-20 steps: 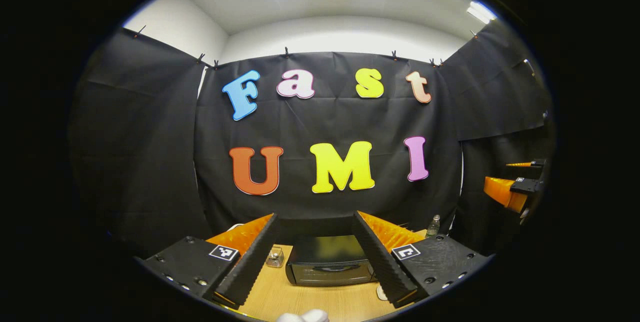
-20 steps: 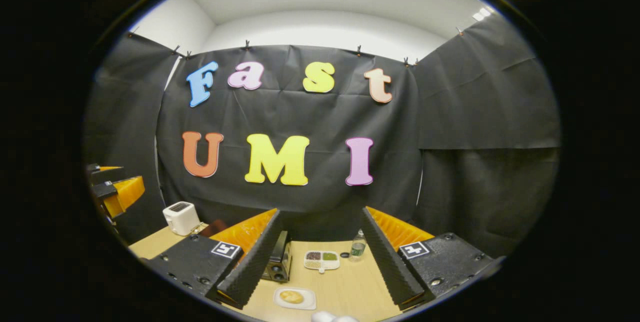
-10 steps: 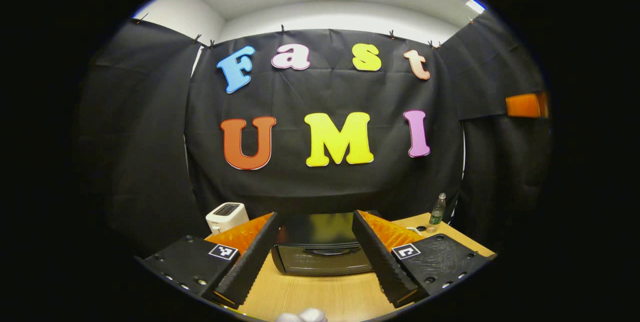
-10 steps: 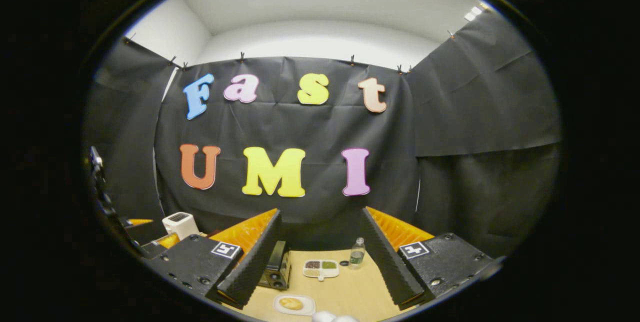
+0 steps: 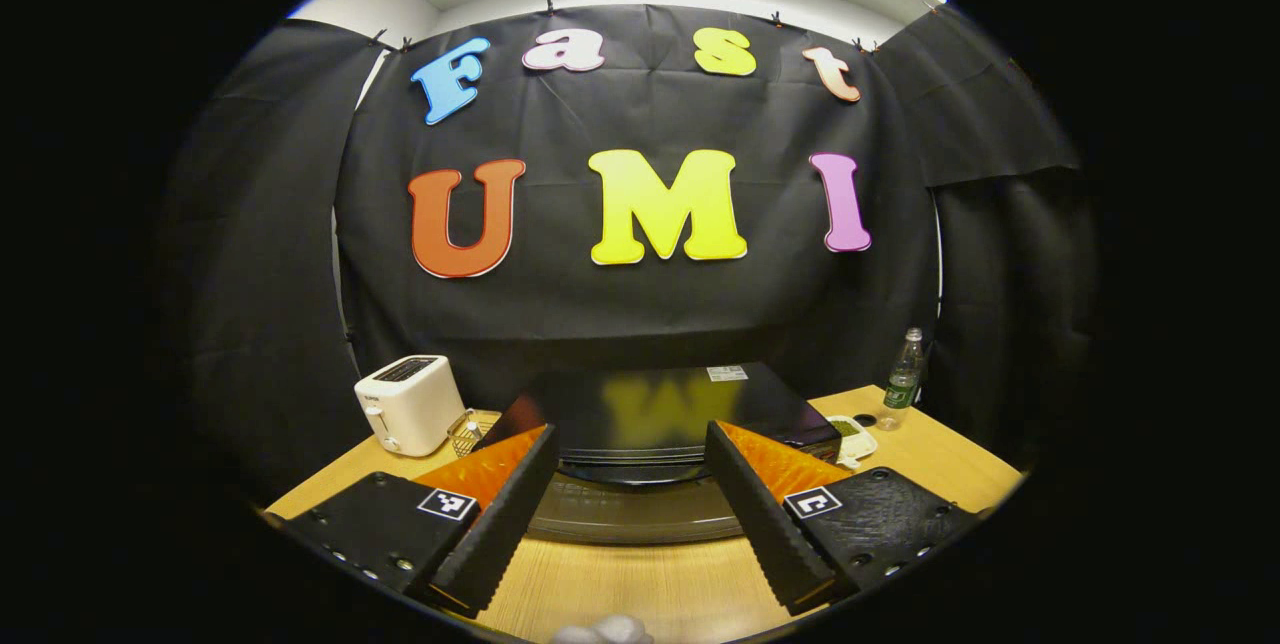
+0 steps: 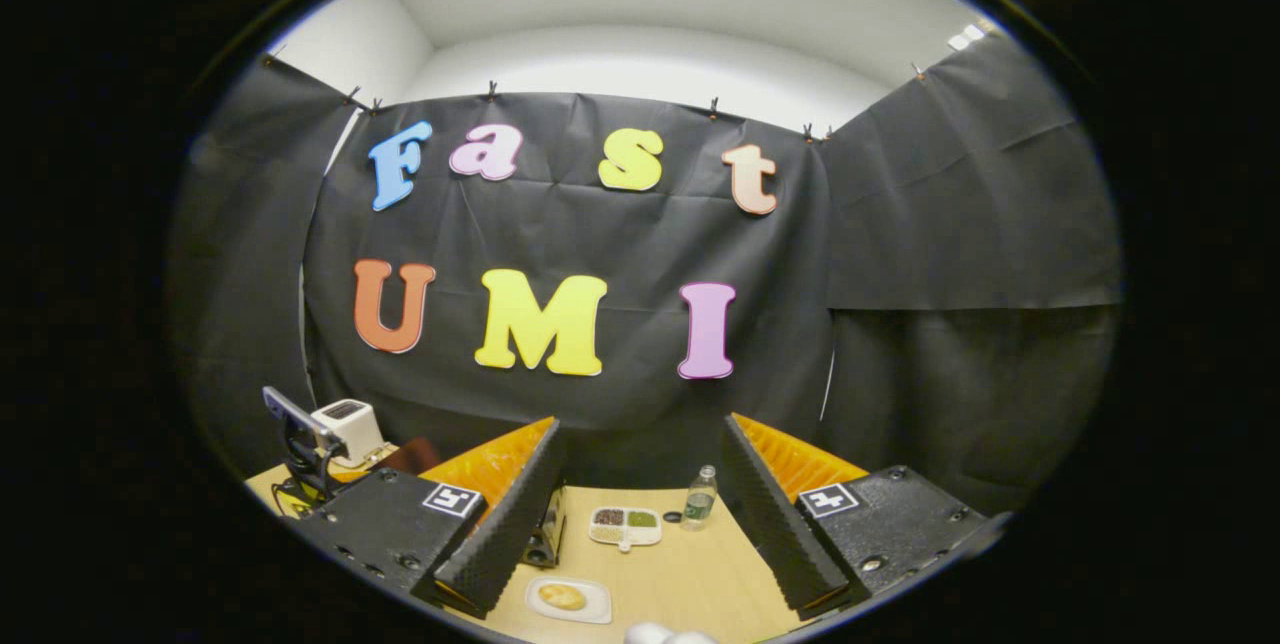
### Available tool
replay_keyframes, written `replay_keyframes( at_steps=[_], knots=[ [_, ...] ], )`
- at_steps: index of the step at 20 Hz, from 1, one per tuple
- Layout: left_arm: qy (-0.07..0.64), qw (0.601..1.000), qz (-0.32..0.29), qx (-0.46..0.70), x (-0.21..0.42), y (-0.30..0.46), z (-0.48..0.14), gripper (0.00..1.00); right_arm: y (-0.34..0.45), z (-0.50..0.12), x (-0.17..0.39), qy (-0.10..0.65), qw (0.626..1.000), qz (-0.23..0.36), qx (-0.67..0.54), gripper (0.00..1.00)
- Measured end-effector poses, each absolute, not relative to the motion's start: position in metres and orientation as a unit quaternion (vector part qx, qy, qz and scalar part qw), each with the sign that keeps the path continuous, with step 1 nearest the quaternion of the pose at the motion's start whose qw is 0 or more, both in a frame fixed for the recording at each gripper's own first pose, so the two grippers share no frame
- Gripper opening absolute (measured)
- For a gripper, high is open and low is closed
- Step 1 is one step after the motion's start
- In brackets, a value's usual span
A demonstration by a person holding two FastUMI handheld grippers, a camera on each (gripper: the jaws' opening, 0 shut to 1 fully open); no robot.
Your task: Open the electric oven with the left hand, put the food in, and close the electric oven.
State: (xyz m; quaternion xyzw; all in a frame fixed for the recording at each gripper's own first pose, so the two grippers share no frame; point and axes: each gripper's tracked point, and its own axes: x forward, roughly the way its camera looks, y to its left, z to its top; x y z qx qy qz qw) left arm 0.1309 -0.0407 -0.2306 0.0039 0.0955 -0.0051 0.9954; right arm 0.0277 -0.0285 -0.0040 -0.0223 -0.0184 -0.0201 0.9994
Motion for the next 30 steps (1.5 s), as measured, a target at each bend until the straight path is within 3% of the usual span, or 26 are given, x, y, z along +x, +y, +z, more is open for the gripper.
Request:
replay_keyframes(
  at_steps=[13, 30],
  knots=[
    [0.148, 0.989, -0.001, 0.009, 0.176, -0.043, -0.294, 0.98, -0.039, -0.018, 0.037, 0.005, 0.998, -0.041, -0.038, 1.0],
    [0.189, 0.982, -0.01, 0.013, 0.105, -0.041, -0.315, 0.98, -0.027, -0.041, 0.028, 0.024, 0.999, -0.017, -0.021, 1.0]
  ],
)
